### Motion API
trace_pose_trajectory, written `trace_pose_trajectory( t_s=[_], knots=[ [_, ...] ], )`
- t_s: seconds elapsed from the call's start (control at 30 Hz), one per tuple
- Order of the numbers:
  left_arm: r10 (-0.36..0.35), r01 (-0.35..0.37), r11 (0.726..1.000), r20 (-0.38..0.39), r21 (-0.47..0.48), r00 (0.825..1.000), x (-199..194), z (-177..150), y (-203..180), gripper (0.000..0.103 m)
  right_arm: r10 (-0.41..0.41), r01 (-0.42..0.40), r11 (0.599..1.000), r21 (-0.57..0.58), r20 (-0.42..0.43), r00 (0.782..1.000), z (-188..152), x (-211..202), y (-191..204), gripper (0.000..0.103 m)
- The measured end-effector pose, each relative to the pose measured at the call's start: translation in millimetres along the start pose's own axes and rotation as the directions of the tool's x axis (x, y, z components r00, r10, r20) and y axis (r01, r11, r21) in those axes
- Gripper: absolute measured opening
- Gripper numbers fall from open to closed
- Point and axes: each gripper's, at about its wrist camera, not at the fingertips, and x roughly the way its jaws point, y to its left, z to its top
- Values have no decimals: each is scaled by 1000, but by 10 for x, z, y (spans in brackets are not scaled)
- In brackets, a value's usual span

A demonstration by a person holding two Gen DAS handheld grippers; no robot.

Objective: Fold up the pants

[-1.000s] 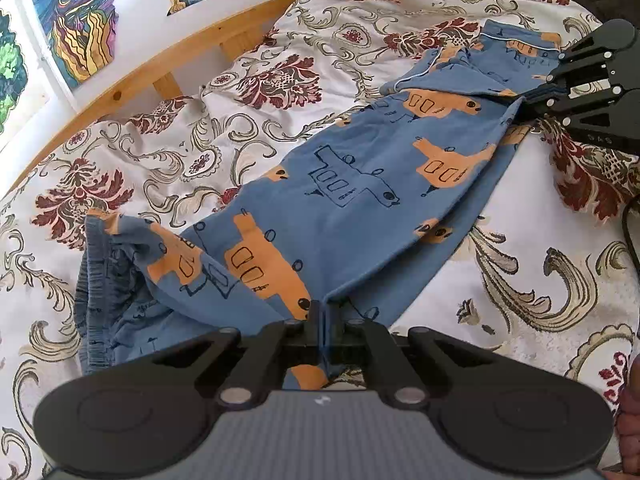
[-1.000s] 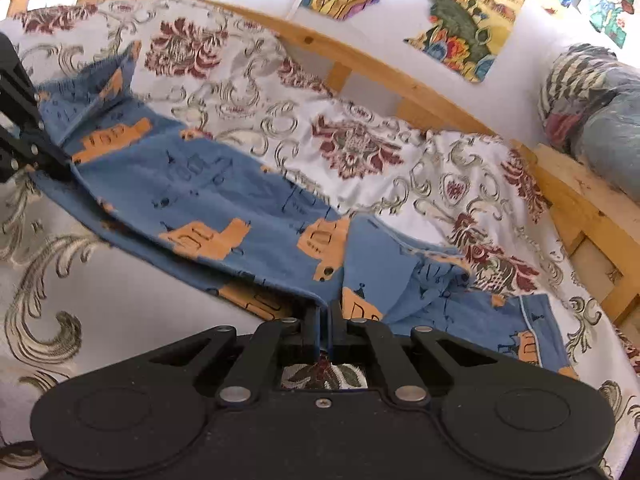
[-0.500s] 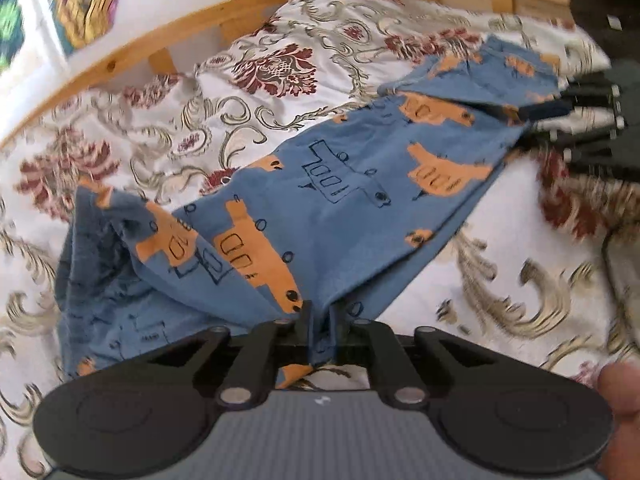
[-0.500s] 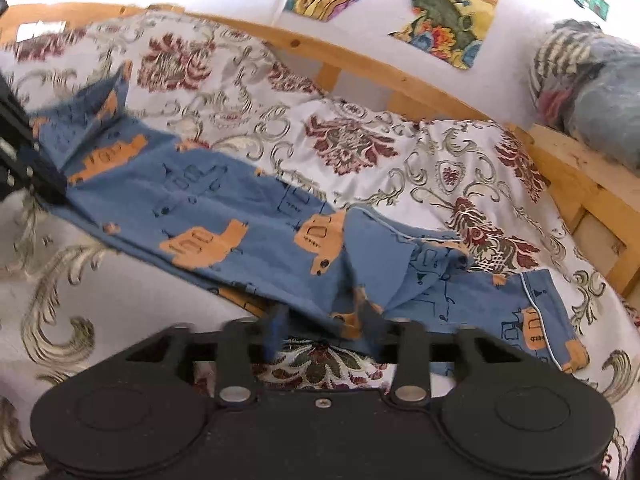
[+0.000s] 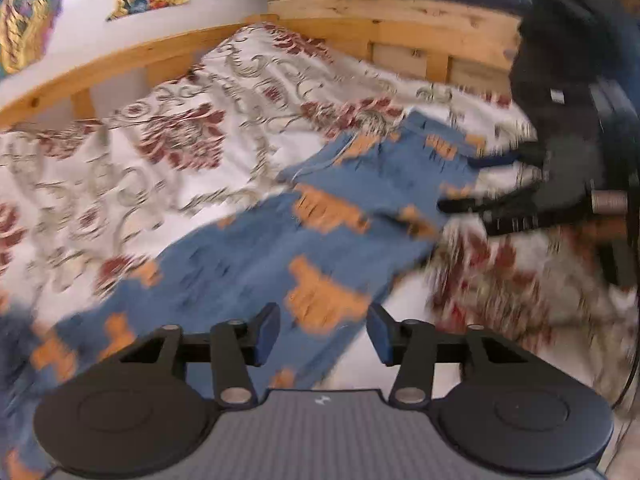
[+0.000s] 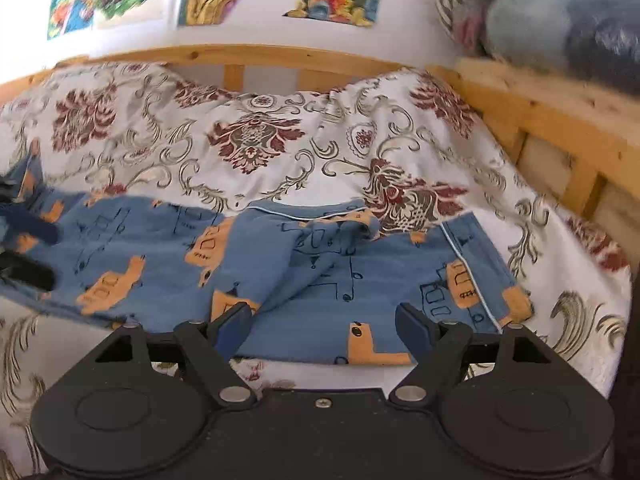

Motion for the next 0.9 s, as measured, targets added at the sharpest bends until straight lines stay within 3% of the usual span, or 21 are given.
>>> trace_pose_trajectory(
  t_s=[0.07,0.2,0.27,0.33,0.43,0.5,0.57,0.6,0.63,0.67,0.7,0.8,0.9],
  knots=[
    [-30,30,999,3,-34,1000,158,228,81,72,17,-17,1000,-25,14,1000,-5,41,52,82],
    [-52,48,990,-30,-130,998,590,723,310,75,80,-74,992,-98,55,995,-34,100,251,79],
    [-49,38,980,-52,-196,997,835,953,430,75,82,-70,988,-139,79,994,-55,135,357,70],
    [-43,24,964,-65,-265,997,1057,1107,544,74,81,-64,984,-169,95,992,-72,195,431,53],
    [-63,15,929,-118,-371,991,1417,1251,688,61,106,-91,978,-186,76,991,-102,275,453,36],
    [-92,18,906,-155,-422,984,1611,1268,728,56,117,-104,977,-184,64,991,-115,294,446,35],
    [-126,31,885,-174,-465,977,1739,1254,755,47,126,-114,976,-184,54,991,-117,300,439,25],
    [-138,34,873,-180,-486,974,1789,1230,763,43,129,-118,977,-179,49,991,-124,288,444,13],
    [-147,32,859,-185,-510,972,1832,1218,765,25,130,-120,978,-172,43,991,-120,287,440,11],
    [-149,27,846,-187,-533,971,1861,1201,777,17,132,-123,979,-163,44,990,-122,280,428,10],
    [-150,27,835,-180,-550,972,1867,1188,786,16,131,-123,981,-151,46,990,-120,264,415,7],
    [-132,30,830,-142,-557,981,1790,1225,732,7,116,-109,987,-117,60,991,-96,202,384,6],
    [-85,26,862,-94,-506,992,1612,1368,584,5,99,-95,994,-57,68,993,-51,117,333,6]
  ],
)
